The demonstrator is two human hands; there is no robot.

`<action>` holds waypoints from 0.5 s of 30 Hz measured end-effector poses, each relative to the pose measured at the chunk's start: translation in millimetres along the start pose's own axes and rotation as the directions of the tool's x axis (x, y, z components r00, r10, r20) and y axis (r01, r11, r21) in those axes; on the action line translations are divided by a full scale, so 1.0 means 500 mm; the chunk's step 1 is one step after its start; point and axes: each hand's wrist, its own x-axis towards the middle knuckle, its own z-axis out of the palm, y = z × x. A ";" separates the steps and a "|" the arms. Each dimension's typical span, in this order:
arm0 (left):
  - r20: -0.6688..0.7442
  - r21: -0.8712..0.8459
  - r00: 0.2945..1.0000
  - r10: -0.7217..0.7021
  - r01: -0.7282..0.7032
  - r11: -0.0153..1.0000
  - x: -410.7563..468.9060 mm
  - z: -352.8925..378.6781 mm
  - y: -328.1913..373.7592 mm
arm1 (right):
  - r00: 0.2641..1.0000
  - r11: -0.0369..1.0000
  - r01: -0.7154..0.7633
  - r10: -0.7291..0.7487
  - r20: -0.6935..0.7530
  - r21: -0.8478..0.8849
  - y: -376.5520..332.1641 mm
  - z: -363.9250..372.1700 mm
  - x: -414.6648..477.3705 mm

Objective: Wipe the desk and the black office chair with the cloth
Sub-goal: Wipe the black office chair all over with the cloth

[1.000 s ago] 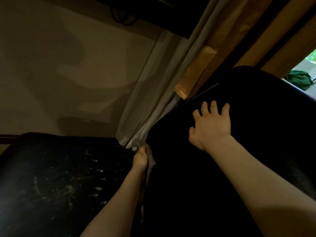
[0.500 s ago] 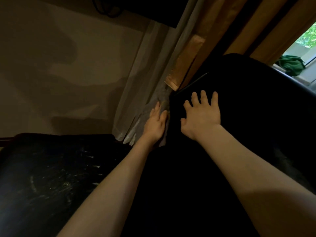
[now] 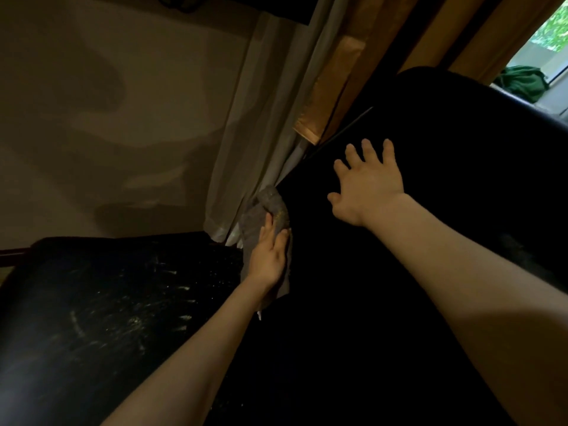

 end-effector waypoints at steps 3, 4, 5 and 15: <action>0.000 0.033 0.998 0.058 -0.058 0.998 -0.019 0.005 0.003 | 0.999 1.000 -0.013 0.014 0.028 -0.013 -0.006 -0.002 0.004; 0.010 0.042 0.997 0.070 -0.071 0.997 -0.029 0.007 0.006 | 0.999 1.000 -0.016 0.017 0.028 -0.015 -0.007 -0.002 0.006; 0.033 0.043 0.996 0.078 -0.079 0.996 -0.038 0.008 0.008 | 1.000 1.000 -0.017 0.017 0.023 -0.015 -0.006 -0.001 0.007; 0.127 0.117 0.988 0.085 -0.100 0.988 -0.077 0.010 0.017 | 0.991 0.996 0.094 -0.094 -0.097 -0.004 -0.010 0.000 -0.076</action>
